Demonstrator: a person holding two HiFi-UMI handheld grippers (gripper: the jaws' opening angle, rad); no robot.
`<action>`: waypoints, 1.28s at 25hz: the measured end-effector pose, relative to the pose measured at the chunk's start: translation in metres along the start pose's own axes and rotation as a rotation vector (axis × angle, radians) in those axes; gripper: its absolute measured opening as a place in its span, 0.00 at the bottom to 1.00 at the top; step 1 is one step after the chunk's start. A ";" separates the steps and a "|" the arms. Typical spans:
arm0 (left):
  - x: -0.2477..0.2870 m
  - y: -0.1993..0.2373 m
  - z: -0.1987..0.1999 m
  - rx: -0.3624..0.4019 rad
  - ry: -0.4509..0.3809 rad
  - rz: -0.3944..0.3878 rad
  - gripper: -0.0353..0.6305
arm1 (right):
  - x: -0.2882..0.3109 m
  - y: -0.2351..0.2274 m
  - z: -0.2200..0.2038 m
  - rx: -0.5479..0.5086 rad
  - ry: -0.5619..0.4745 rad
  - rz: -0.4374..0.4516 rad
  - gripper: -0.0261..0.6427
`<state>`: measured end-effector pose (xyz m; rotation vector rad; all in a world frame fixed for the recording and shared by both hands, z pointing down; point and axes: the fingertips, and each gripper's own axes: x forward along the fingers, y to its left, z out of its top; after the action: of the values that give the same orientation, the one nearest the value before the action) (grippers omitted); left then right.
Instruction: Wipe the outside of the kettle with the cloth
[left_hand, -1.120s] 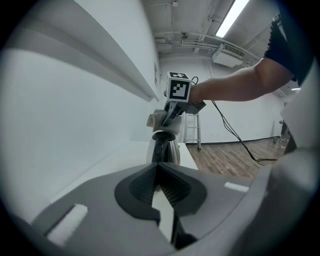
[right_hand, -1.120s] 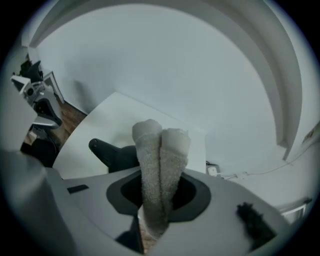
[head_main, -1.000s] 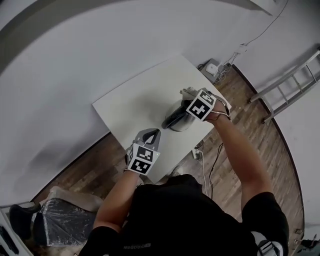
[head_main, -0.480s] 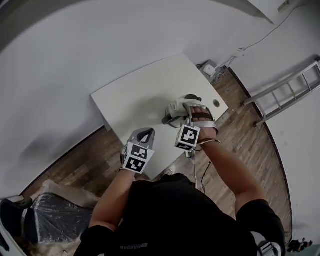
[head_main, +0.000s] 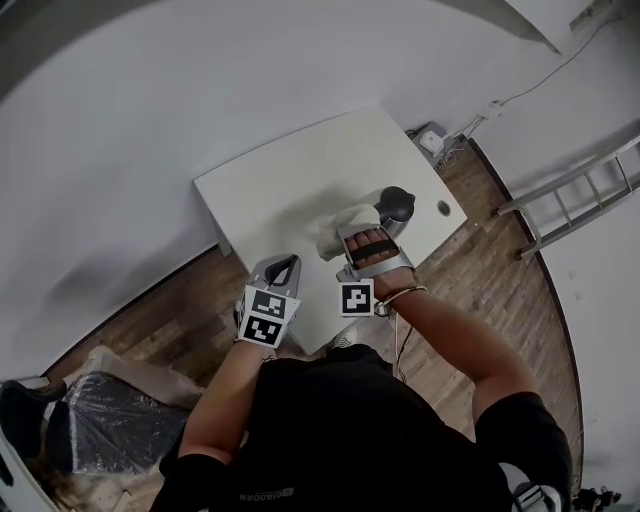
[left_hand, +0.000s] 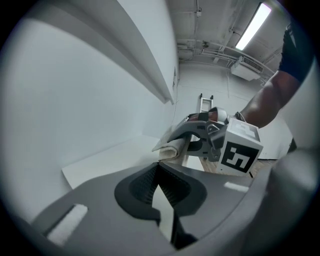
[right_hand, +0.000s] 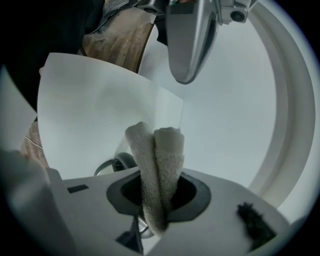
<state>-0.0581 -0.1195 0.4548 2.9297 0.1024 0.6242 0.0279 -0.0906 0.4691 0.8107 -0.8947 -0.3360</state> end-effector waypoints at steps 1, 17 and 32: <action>-0.002 0.002 0.001 0.000 -0.001 0.008 0.06 | 0.002 0.005 0.007 0.007 -0.022 0.015 0.18; -0.014 0.020 -0.047 -0.119 0.058 0.145 0.06 | 0.037 0.107 0.091 0.013 -0.306 0.139 0.18; -0.021 0.036 -0.026 -0.140 0.073 0.251 0.06 | 0.056 0.105 0.077 0.419 -0.364 0.148 0.18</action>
<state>-0.0866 -0.1535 0.4749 2.8056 -0.2944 0.7411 -0.0061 -0.0904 0.6062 1.0800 -1.3876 -0.1673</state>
